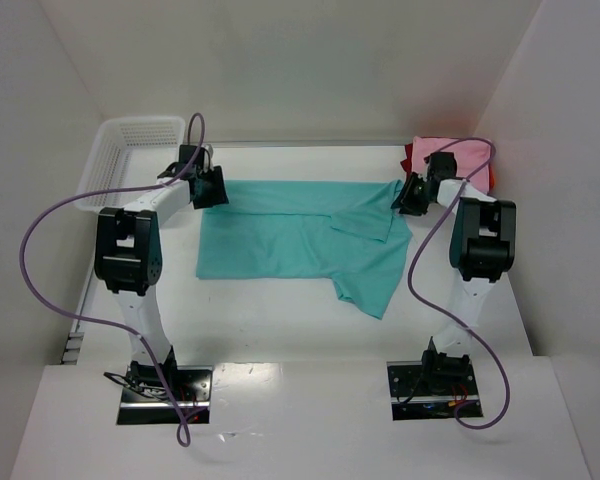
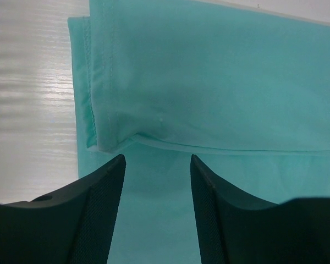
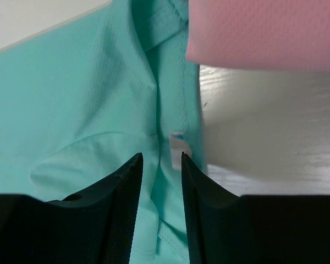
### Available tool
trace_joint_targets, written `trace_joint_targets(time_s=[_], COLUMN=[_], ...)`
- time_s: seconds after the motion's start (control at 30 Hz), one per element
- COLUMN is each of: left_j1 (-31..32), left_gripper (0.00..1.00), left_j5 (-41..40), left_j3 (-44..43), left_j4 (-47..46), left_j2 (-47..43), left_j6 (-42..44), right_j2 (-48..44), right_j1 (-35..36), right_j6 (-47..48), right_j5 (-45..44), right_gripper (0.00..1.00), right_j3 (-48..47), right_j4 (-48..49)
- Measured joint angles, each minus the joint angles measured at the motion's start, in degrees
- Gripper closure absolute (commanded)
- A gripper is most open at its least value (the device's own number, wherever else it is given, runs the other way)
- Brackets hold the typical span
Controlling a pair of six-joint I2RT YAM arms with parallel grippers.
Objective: Fold and stack the t-shirts
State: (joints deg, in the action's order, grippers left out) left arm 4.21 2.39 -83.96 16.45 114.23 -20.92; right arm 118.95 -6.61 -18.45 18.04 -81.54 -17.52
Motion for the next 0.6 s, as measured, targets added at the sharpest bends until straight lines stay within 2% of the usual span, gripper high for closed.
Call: trace_joint_targets(time_s=[0.37,0.6], left_j1=[0.00,0.00], left_gripper=[0.41,0.41], left_j5=[0.02,0.02], left_j3=[-0.32,-0.48], left_j4=[0.21,0.25], left_j2=[1.25,1.61], left_j6=[0.50,1.43], right_j2=[-9.08,-9.87], right_j1=[0.24,0.66], right_j6=[-1.67,-2.45], right_j5=[0.19,0.55], right_gripper=[0.58,0.58], right_j3=[0.74,2.63], right_j4=[-0.92,-0.74])
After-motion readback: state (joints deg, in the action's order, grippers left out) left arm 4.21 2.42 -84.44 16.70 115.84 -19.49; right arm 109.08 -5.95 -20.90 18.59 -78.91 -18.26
